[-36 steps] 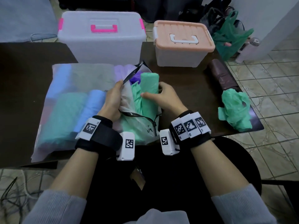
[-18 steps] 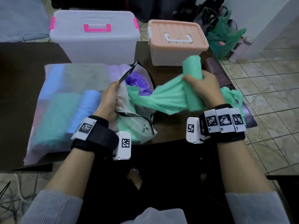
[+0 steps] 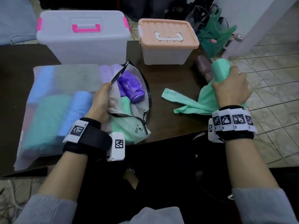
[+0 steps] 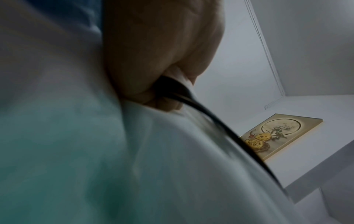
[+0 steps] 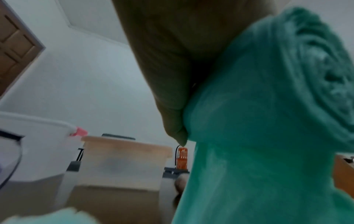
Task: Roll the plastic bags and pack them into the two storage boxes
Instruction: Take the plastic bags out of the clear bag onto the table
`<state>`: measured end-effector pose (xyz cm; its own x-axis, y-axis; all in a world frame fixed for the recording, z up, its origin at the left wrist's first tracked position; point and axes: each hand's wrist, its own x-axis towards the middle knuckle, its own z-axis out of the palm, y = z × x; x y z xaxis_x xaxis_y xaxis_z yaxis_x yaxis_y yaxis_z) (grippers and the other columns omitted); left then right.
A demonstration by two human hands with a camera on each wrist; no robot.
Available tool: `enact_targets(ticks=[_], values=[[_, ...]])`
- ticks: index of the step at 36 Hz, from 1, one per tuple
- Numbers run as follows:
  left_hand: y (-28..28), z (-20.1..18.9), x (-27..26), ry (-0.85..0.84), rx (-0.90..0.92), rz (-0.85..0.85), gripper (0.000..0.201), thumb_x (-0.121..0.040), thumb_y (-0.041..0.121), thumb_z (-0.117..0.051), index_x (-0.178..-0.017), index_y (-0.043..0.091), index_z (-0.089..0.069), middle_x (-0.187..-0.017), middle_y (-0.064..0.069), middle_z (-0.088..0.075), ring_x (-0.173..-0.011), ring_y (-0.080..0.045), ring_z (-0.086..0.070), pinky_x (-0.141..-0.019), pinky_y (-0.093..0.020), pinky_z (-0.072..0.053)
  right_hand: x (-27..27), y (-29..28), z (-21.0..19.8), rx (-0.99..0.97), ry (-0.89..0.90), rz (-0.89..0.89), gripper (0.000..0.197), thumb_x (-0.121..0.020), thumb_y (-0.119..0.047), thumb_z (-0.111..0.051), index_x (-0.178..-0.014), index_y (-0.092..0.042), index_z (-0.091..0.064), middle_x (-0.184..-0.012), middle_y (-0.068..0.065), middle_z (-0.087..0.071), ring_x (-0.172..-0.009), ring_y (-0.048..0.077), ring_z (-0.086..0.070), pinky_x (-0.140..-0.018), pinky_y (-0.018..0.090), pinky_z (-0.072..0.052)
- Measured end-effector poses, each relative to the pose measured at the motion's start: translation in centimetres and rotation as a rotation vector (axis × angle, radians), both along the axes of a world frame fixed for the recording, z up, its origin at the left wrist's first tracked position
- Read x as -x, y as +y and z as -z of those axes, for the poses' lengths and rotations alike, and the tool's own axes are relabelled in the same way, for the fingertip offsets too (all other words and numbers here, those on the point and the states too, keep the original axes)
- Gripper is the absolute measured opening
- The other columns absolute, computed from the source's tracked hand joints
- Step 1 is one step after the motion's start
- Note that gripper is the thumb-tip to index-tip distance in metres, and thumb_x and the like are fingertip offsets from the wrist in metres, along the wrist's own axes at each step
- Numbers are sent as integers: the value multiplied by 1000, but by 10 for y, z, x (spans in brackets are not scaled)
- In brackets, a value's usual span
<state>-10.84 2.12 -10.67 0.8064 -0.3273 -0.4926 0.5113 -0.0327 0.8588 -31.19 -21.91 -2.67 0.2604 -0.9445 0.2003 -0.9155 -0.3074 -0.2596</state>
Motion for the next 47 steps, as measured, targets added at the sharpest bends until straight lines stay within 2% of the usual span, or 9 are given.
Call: enact_targets(ticks=[6, 12, 18, 21, 25, 29, 34, 43, 47], values=[[0, 2, 0, -2, 2, -19, 23, -81, 43, -57, -78, 21, -59, -66, 4, -50, -53, -10, -46, -53, -24, -38, -10, 6, 45, -82, 135, -27, 53, -87, -27, -62, -132, -11, -40, -130, 19, -44, -119, 38, -46, -96, 46, -35], [0, 4, -1, 7, 24, -33, 26, -79, 43, -58, -87, 19, -59, -69, 2, -53, -56, -11, -49, -57, -25, -40, -12, 9, 77, -61, 193, 2, 46, -89, -25, -59, -127, -4, -43, -129, 20, -44, -120, 36, -42, -95, 46, -34], [-2, 3, 3, -30, 0, -50, 23, -90, 38, -52, -74, 21, -54, -59, 7, -46, -49, -6, -45, -49, -19, -38, -8, 12, 90, -19, 230, -32, 58, -91, -34, -56, -131, 3, -37, -131, 23, -41, -124, 35, -35, -96, 45, -31], [-2, 1, 4, -38, -10, -55, 24, -90, 37, -53, -73, 22, -52, -61, 6, -42, -52, -7, -42, -51, -20, -36, -9, 12, 92, -13, 216, -36, 63, -93, -41, -49, -132, 5, -35, -131, 23, -40, -124, 35, -34, -98, 47, -29], [-2, 1, 3, -32, 7, -42, 20, -89, 38, -54, -82, 20, -59, -77, 3, -54, -66, -10, -52, -65, -24, -44, -13, 16, 93, -9, 197, -37, 59, -98, -38, -38, -137, 6, -30, -135, 23, -37, -126, 34, -32, -99, 46, -27], [-2, -2, 6, -47, 3, -36, 23, -91, 36, -52, -74, 21, -55, -62, 6, -47, -53, -6, -46, -52, -19, -39, -15, 18, 97, -5, 215, -59, 58, -99, -30, -38, -143, 4, -21, -139, 24, -32, -128, 35, -30, -100, 46, -26], [1, -5, 6, -39, -6, -20, 21, -88, 39, -55, -83, 19, -61, -74, 3, -56, -64, -11, -52, -64, -24, -44, -13, 12, 95, -6, 203, -52, 59, -99, -29, -41, -143, 4, -20, -139, 25, -32, -127, 36, -30, -99, 46, -26], [3, -13, 10, -25, -38, -15, 22, -89, 38, -53, -82, 18, -57, -63, 3, -52, -53, -9, -48, -55, -23, -40, -13, 16, 75, -39, 151, -37, 69, -94, -47, -41, -143, 0, -26, -139, 24, -34, -127, 37, -30, -102, 51, -25], [5, -18, 13, -13, -54, -16, 27, -91, 37, -52, -71, 19, -49, -37, 11, -41, -31, -3, -37, -39, -17, -32, -31, 39, 46, 17, -33, -113, 53, -95, -38, -45, -136, -5, -39, -138, 20, -35, -127, 36, -31, -101, 46, -28]])
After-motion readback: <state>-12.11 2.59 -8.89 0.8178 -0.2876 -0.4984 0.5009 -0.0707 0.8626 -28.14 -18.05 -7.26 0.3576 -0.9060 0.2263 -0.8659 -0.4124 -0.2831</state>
